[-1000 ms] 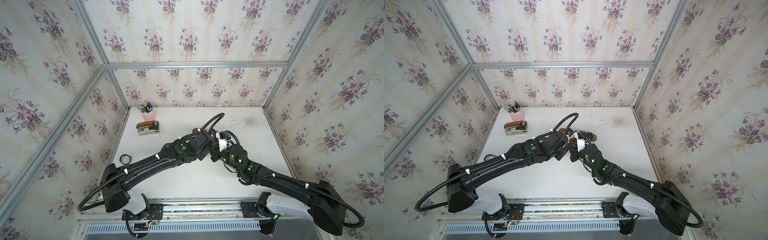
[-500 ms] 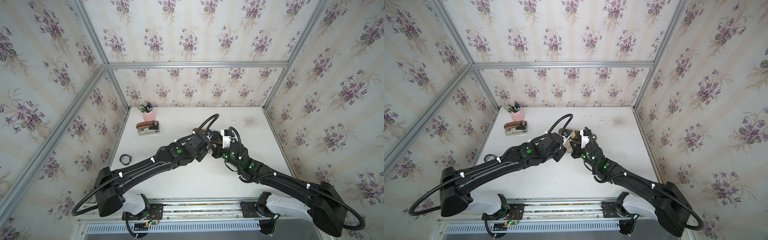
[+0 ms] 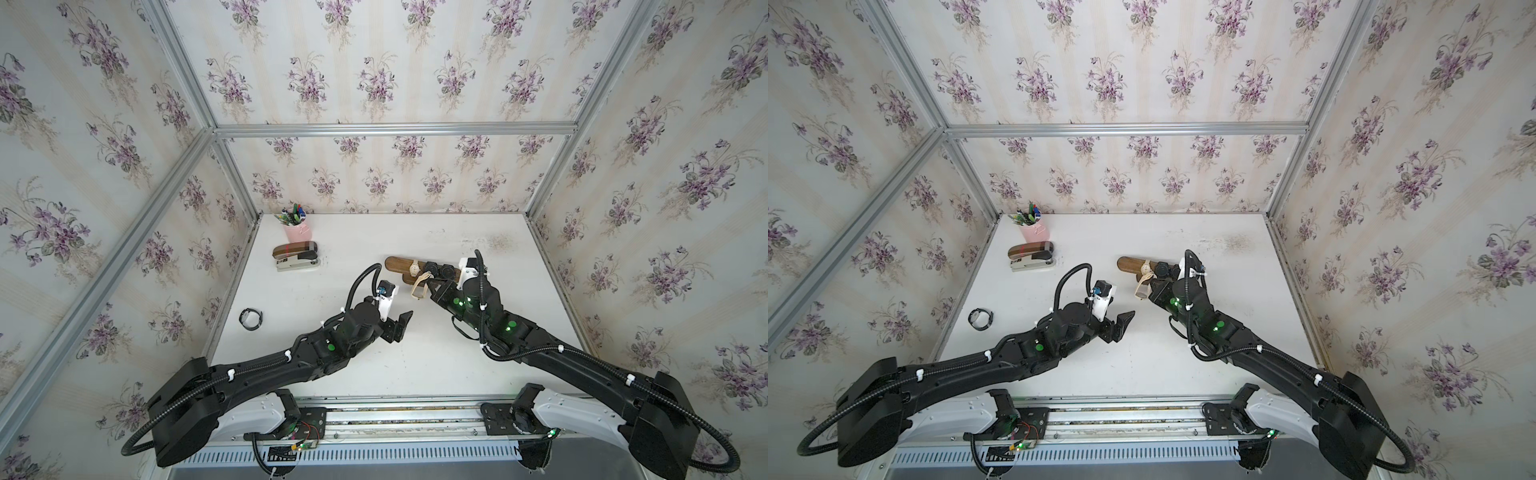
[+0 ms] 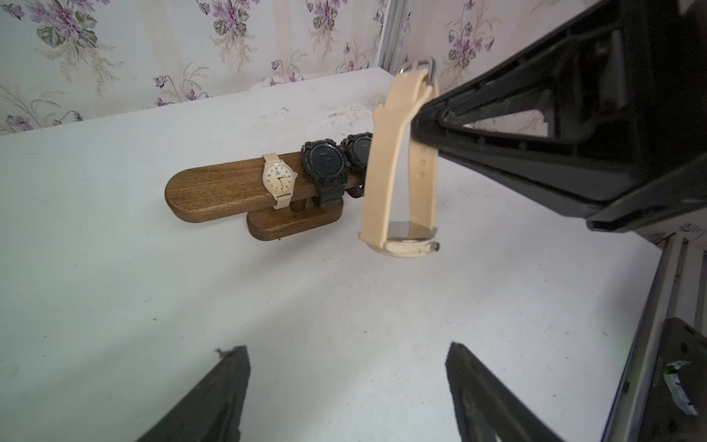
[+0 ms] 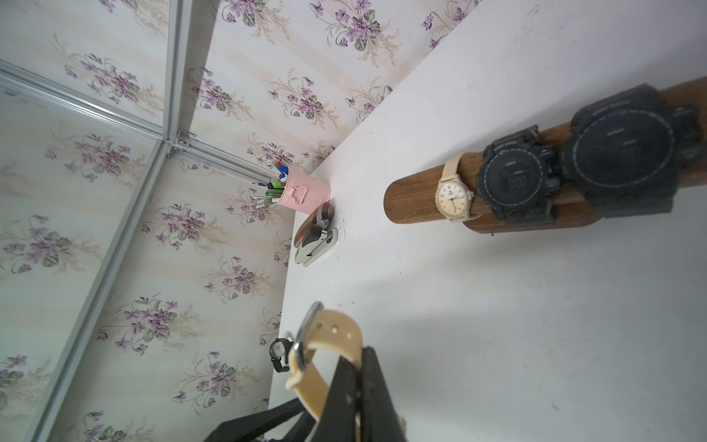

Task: Place watch on stand
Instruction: Pick up the watch at the center of the board.

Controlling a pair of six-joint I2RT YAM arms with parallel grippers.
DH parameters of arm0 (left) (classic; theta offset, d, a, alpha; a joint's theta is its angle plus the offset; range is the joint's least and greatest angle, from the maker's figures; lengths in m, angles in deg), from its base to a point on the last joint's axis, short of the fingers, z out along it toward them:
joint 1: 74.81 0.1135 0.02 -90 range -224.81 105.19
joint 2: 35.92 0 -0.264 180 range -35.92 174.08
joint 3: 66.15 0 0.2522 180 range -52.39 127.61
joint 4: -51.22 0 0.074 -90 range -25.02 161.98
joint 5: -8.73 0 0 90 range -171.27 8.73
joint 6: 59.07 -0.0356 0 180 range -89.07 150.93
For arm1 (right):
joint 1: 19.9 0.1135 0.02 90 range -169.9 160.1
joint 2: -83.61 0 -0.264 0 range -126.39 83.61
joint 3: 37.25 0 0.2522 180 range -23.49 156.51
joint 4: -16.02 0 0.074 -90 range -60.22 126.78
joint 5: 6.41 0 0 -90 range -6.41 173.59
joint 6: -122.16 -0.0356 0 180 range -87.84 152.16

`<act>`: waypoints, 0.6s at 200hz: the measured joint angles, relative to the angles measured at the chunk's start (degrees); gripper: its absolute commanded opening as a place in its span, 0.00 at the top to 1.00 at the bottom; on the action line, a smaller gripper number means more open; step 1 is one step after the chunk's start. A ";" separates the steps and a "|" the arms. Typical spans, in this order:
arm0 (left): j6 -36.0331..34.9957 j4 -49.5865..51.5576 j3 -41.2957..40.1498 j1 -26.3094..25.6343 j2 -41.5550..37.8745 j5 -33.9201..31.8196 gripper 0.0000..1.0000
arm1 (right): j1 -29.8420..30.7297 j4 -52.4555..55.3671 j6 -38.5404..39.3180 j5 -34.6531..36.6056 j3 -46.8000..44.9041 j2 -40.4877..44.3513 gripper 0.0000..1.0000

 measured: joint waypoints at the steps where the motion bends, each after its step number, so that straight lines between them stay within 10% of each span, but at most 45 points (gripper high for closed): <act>1: 0.02 -0.72 -0.24 0.00 0.09 0.11 0.18 | 0.00 0.00 -0.22 0.00 -0.02 0.07 1.00; 120: 0.28 -36.00 -4.79 0.02 8.44 7.26 0.26 | 0.63 -7.08 -9.64 -4.63 -2.51 5.09 1.00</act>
